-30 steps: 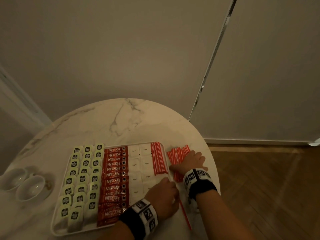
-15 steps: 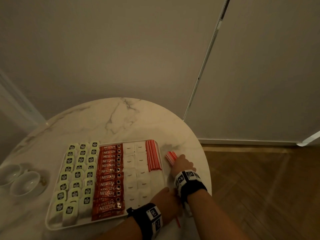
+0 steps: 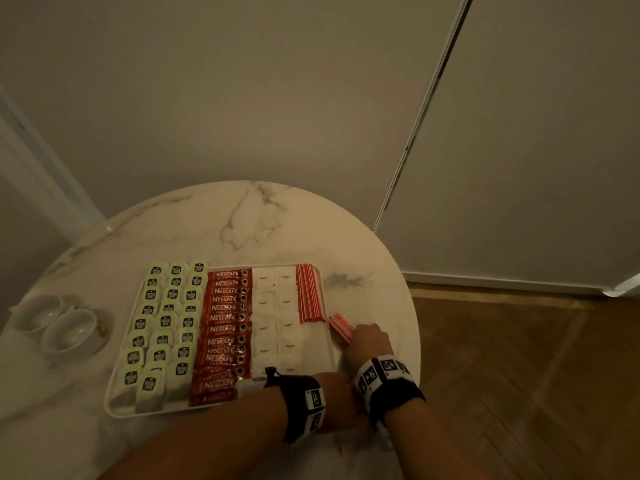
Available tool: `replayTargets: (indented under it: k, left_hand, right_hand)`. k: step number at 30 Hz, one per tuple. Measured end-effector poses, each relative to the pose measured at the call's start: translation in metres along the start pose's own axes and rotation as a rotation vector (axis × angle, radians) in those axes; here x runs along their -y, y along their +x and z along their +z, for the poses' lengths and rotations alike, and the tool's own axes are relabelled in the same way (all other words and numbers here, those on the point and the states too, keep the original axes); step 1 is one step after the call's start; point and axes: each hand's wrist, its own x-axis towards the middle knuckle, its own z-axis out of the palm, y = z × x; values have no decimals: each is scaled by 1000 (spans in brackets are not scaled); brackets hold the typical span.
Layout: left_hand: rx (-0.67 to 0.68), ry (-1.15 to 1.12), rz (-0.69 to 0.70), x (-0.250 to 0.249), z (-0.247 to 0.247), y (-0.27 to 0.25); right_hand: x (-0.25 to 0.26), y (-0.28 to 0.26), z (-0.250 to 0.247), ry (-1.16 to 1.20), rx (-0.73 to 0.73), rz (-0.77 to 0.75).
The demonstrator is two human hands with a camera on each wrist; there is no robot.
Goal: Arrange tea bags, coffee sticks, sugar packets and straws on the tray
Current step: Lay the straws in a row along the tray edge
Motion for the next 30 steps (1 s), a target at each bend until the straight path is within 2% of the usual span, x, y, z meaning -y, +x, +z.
replayTargets:
  k: [3, 6, 9, 11, 13, 16, 18, 20, 21, 23, 25, 28, 30]
  left_hand:
    - [12, -15, -1, -2, -3, -4]
    - [20, 45, 30, -4, -7, -10]
    - [-141, -157, 87, -5, -2, -23]
    - [-276, -342, 50, -7, -3, -32]
    - [-408, -546, -98, -13, -4, -42]
    - [-670, -1070, -483, -12, -7, -53]
    - [-899, -1505, -722, -5, -3, -58]
    - [-1052, -1777, -839, 1, -1, -64]
    - [-1092, -1836, -838, 3, 1, -63]
    - [-1126, -1909, -777, 4, 4, -59]
    - [-1194, -1951, -795, -1, 6, -57]
    - [-1280, -1736, -918, -14, 8, -61]
    - [-1286, -1617, -892, -24, 13, -63]
  right_hand:
    - [-4, -5, 4, 17, 23, -14]
    - [-10, -8, 8, 58, -13, -52]
    - [-13, -12, 10, 83, -17, -67]
    - [-14, -14, 9, 50, -8, -95]
    - [-15, -15, 7, -10, 11, -135]
    - [-15, -18, 2, -8, 38, -154]
    - [-14, -23, -2, 113, 54, -132]
    - [-10, -30, -4, 337, 50, -159]
    - [-6, -35, -4, 473, 48, -204]
    - [7, -51, 1, 702, 72, -323]
    - [24, -72, 13, 773, 51, -418]
    - [37, -98, 35, 935, 52, -374]
    - [38, -111, 43, 1032, 61, -327]
